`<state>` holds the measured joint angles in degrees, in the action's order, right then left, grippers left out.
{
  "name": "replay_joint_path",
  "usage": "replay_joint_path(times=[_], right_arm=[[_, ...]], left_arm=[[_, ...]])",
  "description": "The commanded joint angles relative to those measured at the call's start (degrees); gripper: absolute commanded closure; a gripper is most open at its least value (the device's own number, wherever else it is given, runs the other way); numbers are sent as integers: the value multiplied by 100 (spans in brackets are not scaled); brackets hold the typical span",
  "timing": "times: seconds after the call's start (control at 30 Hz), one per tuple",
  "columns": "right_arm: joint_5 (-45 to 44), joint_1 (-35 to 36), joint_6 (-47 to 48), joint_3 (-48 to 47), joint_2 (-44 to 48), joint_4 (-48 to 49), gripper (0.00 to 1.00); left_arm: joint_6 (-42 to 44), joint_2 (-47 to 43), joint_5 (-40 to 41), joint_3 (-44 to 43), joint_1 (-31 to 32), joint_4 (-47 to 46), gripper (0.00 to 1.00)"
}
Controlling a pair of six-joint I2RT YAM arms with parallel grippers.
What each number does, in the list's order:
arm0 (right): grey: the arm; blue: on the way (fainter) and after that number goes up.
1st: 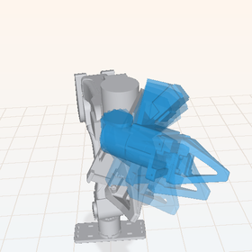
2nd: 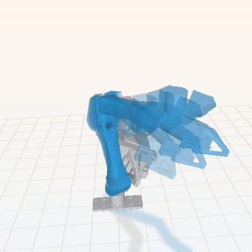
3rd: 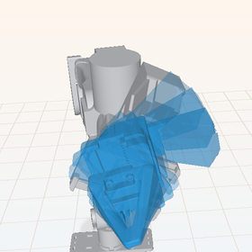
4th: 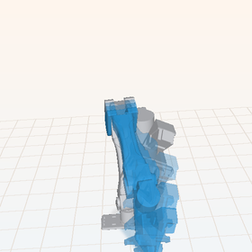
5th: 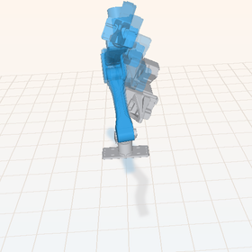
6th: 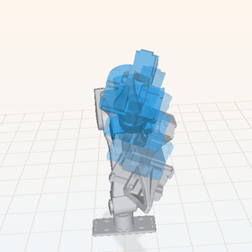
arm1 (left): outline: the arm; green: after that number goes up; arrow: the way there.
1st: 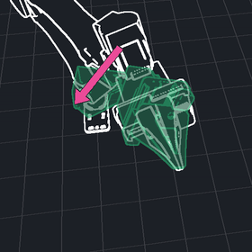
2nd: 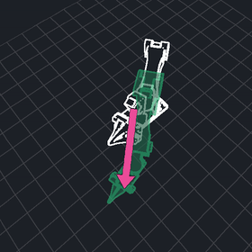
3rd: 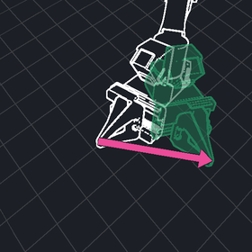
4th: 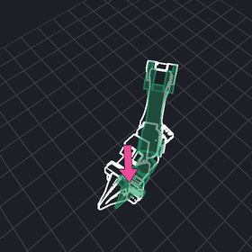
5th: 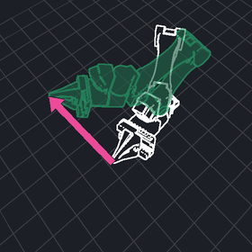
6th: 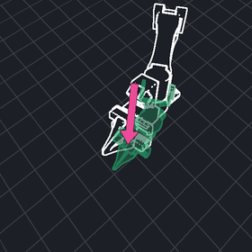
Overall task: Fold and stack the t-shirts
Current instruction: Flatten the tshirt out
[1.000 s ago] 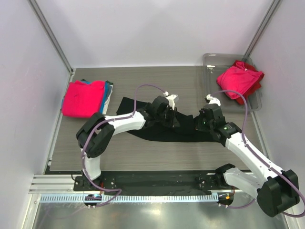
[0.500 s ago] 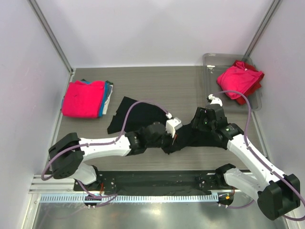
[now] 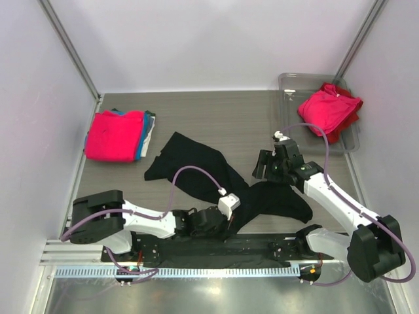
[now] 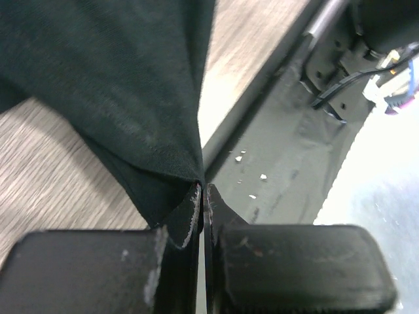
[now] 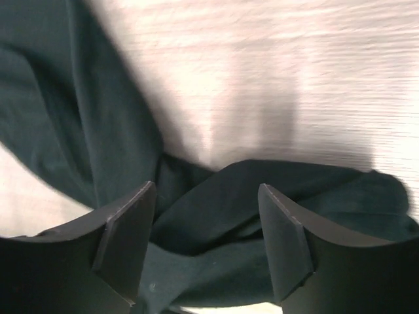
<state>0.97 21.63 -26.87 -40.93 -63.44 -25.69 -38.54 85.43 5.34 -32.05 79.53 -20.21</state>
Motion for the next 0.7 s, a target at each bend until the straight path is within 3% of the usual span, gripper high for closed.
replay_joint_path(times=[0.0, 0.17, 0.27, 0.67], right_arm=[[754, 8, 226, -197, -46, 266, 30], [1956, 78, 305, -100, -194, 836, 19], [2205, 218, 323, -187, -502, 1048, 16], [1081, 1168, 437, -996, -1995, 1145, 20]], left_arm=[[-338, 71, 520, 190, 133, -818, 100], [-557, -227, 1003, 831, 379, -1433, 100], [-681, -395, 1127, 1113, 397, -1697, 100], [-698, -676, 1215, 1289, 406, -1697, 100]])
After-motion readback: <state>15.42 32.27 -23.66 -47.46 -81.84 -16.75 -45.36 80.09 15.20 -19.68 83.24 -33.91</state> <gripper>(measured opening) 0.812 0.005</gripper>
